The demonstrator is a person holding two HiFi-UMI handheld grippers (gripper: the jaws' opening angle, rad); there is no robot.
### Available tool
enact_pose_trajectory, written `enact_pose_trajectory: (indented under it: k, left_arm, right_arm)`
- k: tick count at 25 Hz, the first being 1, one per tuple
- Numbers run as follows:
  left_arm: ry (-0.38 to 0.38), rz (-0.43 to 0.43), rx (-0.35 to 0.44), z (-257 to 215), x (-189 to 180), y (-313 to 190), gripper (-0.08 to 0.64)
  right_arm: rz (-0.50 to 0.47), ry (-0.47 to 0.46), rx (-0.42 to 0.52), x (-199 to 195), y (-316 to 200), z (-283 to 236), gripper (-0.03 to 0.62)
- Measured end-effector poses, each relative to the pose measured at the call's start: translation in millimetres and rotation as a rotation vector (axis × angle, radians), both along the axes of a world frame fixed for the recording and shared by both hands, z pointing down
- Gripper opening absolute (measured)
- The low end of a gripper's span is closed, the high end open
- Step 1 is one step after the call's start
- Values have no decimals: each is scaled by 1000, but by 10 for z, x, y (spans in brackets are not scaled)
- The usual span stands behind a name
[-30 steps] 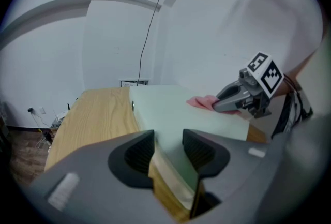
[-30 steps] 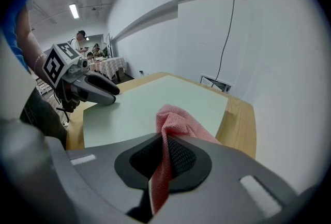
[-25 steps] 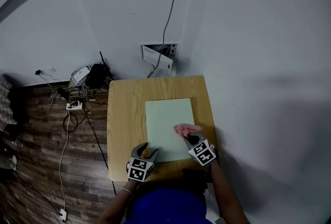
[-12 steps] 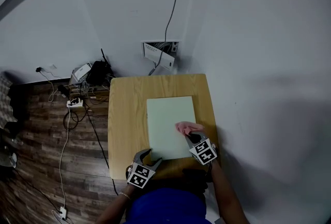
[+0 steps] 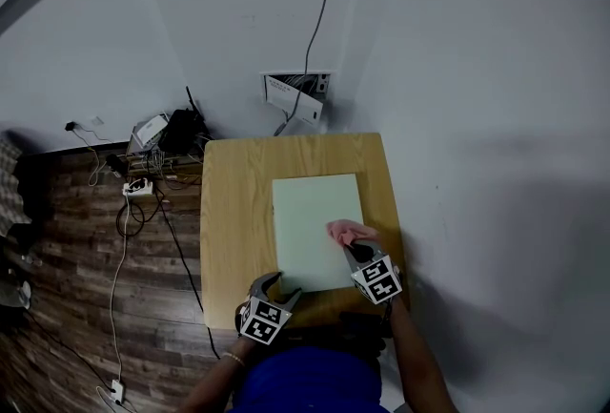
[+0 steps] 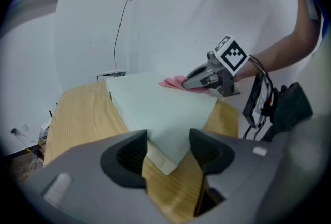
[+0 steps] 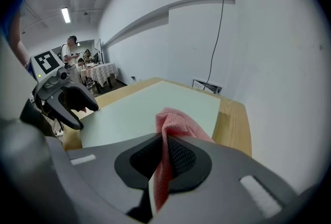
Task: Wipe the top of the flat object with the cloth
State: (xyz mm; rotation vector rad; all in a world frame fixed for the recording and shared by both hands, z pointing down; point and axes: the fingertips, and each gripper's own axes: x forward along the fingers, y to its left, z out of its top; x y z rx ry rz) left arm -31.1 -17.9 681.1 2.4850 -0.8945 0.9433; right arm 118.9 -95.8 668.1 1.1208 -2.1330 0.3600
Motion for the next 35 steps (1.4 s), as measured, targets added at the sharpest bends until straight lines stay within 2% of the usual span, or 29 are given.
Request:
enact_pose_trajectory:
  k: [3,5,13,21,26,35]
  left_arm:
    - [-5,-2,-6,-5,1,5,256]
    - [-7,-1,-11,-3,-4,-3,256]
    - [-5,3,-16,4,11,-16,258]
    - [-8,-1,-17,5,10,-7,258]
    - [-7,-4,-12,9,13,-4,258]
    - [-16,2,-18,12,-5,15,261]
  right_arm:
    - [14,-1,53,-12,-3,-160,15]
    - [-9,-41,68,-112,14,-304,15]
    - [-363,-99,37,-935,401,-504,15]
    - [-564,-53,-72,-1431,680,-219,15]
    - [-600,-20,-151,-1543,728,34,15]
    - [-595,11,-184,-1580,731,102,14]
